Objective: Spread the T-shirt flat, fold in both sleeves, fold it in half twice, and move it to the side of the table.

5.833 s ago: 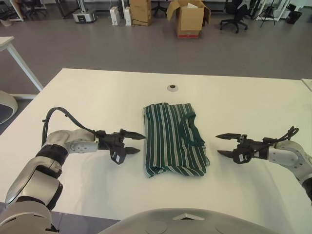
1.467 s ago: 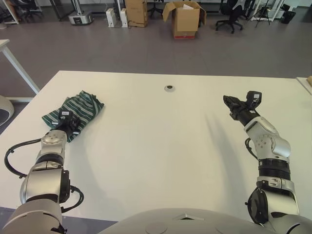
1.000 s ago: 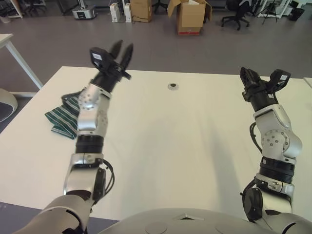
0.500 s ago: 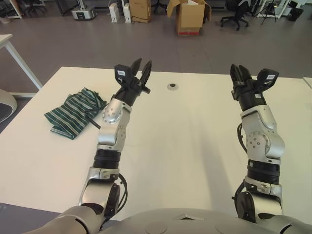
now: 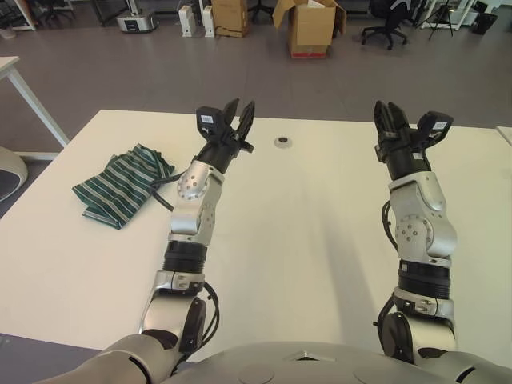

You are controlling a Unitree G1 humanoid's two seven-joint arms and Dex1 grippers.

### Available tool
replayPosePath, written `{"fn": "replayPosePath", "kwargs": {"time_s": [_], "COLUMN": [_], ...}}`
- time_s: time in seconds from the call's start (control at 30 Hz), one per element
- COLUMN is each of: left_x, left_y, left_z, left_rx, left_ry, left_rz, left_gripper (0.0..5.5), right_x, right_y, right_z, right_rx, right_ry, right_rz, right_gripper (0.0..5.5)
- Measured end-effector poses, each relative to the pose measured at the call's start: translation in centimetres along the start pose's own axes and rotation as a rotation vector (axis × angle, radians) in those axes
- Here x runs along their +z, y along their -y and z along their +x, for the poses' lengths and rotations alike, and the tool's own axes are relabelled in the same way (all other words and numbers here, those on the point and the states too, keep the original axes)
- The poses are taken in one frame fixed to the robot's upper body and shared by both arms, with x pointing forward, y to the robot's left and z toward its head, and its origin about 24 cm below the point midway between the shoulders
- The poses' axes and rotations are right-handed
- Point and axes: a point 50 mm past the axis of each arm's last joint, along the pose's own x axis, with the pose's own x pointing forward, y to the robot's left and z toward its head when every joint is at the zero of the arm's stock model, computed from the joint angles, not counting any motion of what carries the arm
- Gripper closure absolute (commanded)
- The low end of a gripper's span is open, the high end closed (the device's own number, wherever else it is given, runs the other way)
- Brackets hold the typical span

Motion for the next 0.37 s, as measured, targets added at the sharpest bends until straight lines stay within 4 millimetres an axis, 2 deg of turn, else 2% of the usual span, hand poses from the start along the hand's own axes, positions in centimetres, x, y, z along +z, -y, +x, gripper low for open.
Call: {"fn": "replayPosePath", "kwargs": {"time_s": [0.2,0.37], "left_x": [-0.7,-1.1], "left_y": [-0.1,-0.5], "left_z": [-0.1,-0.2], "left_rx": [0.004,0.014], "left_ry": [-0.035,-0.066], "left_rz": [0.027,0.056], "left_gripper": [3.63,3.63], "right_x": [-0.7,-0.7], "right_y": [-1.3,-1.3], "right_z": [1.0,1.0], "right_rx": [0.054,0.034], "right_ry": [-0.014,0.006], "right_rz": [0.014,-0.021], "right_gripper": [4.05,4.05]}}
